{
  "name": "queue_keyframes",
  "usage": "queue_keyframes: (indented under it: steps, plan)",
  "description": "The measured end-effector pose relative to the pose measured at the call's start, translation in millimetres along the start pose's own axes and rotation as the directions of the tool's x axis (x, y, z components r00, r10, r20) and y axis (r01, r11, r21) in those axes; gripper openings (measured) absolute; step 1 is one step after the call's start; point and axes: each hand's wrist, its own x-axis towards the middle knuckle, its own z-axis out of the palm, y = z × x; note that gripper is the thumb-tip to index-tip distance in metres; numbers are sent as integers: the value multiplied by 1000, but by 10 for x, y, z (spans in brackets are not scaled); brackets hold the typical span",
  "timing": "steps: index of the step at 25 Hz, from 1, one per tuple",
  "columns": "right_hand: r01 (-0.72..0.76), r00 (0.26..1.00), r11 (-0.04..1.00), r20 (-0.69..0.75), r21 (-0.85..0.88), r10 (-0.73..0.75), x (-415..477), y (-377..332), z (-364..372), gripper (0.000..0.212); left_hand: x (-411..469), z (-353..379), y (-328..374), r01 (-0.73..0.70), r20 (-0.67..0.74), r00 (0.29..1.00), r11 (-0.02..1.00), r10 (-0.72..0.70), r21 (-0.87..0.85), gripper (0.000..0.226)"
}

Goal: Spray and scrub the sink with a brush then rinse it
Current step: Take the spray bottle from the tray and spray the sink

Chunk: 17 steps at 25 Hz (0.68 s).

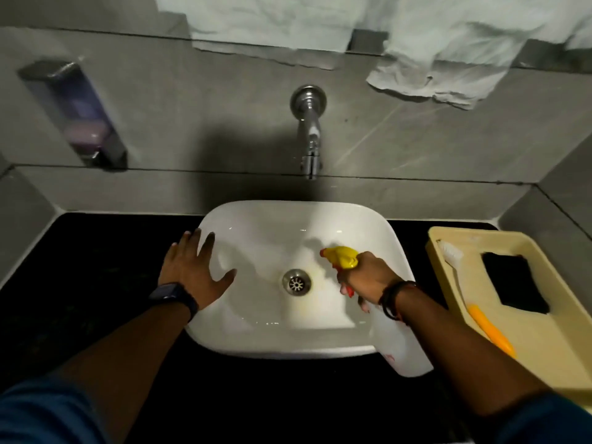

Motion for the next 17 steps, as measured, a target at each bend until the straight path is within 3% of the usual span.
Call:
queue_keyframes:
  steps: [3,6,12,17]
  plan:
    - [-83,996,992,-54,-100,78,-40,-97,338,17,-99,214,-108,29,122,992,997,-20,-67,100]
    - [-88,988,989,-137,-119,72,-26,-173,471,17,-117,296,-29,-21,70,997,989,31,-143,100]
    - [-133,951,986,-293,-105,97,26,-116,294,19,-121,312,7,-137,60,988,990,139,-46,96]
    - [-191,956,975,-245,-111,160,-74,71,219,22,-130,280,30,-165,64,984,986,167,-31,94]
